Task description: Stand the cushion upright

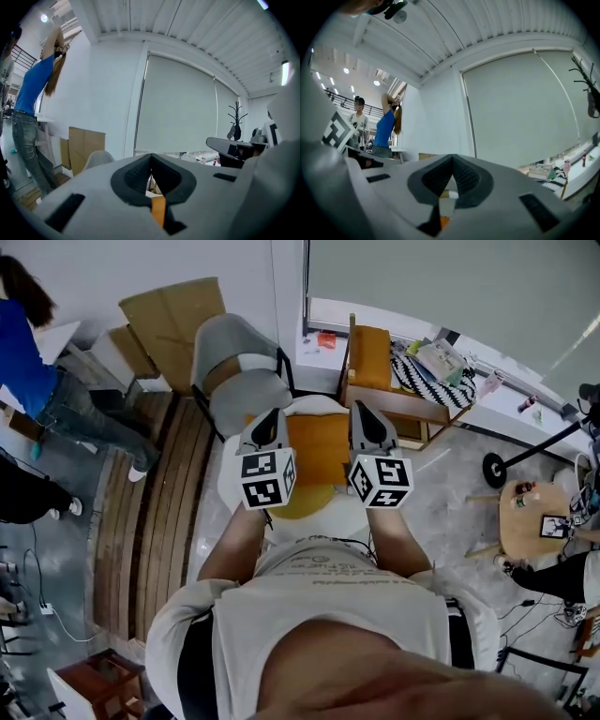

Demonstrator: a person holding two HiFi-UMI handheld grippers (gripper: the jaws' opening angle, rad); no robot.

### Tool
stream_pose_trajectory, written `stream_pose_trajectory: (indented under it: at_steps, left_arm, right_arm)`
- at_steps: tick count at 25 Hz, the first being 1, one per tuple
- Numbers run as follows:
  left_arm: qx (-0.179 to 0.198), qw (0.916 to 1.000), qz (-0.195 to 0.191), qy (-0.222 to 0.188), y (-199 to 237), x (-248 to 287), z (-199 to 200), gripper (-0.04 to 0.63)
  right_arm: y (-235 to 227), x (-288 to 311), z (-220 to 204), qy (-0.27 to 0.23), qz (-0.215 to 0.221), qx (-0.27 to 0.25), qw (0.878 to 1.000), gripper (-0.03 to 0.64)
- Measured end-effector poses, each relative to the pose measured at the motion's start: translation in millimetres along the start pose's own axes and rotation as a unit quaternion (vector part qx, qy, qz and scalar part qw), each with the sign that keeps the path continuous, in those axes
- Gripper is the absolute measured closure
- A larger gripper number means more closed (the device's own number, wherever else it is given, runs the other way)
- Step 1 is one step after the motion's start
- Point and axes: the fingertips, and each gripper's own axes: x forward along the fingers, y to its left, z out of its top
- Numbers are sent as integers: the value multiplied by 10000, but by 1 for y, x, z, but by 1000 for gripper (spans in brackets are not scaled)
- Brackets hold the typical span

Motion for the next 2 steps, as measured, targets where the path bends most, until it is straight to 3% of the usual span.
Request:
stream_pose_trajectory:
  at_steps: [2]
  left_arm:
    - [26,10000,23,-6,5,0,1,574]
  right_arm:
    - [4,2,0,2,27,7,10000,591]
